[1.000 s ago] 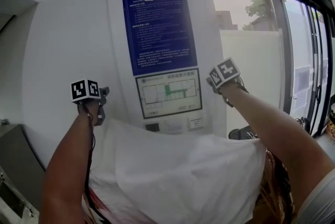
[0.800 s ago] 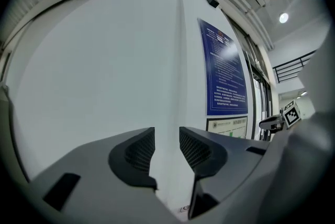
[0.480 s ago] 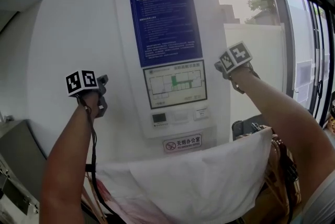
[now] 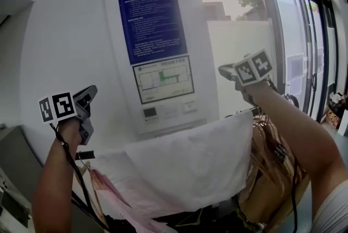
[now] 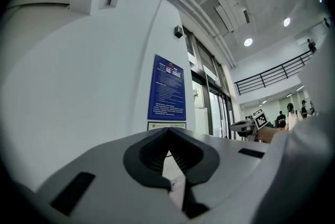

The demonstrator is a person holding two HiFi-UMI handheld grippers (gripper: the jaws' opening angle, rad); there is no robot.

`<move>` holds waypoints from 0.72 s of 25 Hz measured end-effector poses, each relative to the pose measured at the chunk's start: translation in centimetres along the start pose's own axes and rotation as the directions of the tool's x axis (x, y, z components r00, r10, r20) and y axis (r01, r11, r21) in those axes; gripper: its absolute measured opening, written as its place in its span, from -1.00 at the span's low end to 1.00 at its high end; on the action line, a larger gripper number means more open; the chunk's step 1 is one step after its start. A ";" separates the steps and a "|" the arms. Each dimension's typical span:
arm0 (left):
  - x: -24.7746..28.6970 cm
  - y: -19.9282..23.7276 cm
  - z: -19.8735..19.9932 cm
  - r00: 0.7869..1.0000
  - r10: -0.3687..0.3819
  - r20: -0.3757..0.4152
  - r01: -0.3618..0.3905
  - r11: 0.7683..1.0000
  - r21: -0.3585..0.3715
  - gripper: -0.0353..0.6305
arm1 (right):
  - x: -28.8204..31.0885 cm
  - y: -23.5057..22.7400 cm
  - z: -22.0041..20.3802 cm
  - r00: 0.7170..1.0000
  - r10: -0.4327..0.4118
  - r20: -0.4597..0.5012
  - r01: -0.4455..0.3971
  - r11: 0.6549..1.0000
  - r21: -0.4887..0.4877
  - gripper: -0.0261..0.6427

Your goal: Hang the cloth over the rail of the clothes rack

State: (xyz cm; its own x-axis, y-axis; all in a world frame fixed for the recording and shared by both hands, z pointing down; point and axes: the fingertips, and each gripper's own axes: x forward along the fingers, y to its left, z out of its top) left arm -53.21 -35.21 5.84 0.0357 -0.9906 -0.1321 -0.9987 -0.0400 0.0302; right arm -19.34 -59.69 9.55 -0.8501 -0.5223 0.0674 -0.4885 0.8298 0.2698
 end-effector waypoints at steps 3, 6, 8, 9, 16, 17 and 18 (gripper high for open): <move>-3.4 -3.2 -1.3 1.000 -0.002 -0.002 0.002 1.000 -0.012 -0.88 | -4.8 1.7 -1.7 0.999 0.018 0.027 -0.018 1.000 0.011 -0.92; -6.2 -5.4 -3.4 0.998 0.060 -0.035 -0.059 0.998 0.023 -0.88 | -8.4 2.8 -3.5 0.999 0.027 0.043 -0.028 0.999 0.022 -0.92; -7.4 -6.7 -5.4 0.992 0.108 -0.063 -0.105 0.993 0.047 -0.88 | -10.3 3.3 -4.7 0.999 0.019 0.048 -0.019 1.000 -0.012 -0.92; -8.0 -7.3 -6.4 0.989 0.130 -0.074 -0.126 0.991 0.053 -0.88 | -11.1 3.5 -5.1 0.998 0.014 0.055 -0.012 0.999 -0.032 -0.92; -11.6 -8.9 -11.3 0.975 0.213 -0.069 -0.208 0.976 0.064 -0.88 | -14.2 6.3 -8.7 0.997 0.056 0.052 -0.058 0.997 0.041 -0.92; -12.2 -9.1 -12.1 0.976 0.209 -0.069 -0.206 0.977 0.053 -0.87 | -14.5 6.9 -9.7 0.997 0.064 0.044 -0.066 0.996 0.056 -0.92; -12.7 -9.3 -13.0 0.976 0.207 -0.072 -0.204 0.978 0.045 -0.87 | -14.6 7.5 -10.9 0.997 0.069 0.035 -0.071 0.995 0.075 -0.91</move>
State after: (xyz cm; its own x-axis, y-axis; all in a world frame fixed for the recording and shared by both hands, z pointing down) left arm -43.97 -23.91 20.09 -0.1695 -0.9842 -0.0512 -0.9855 0.1691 0.0121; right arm -8.40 -47.98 21.02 -0.8879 -0.4570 0.0525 -0.4402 0.8772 0.1915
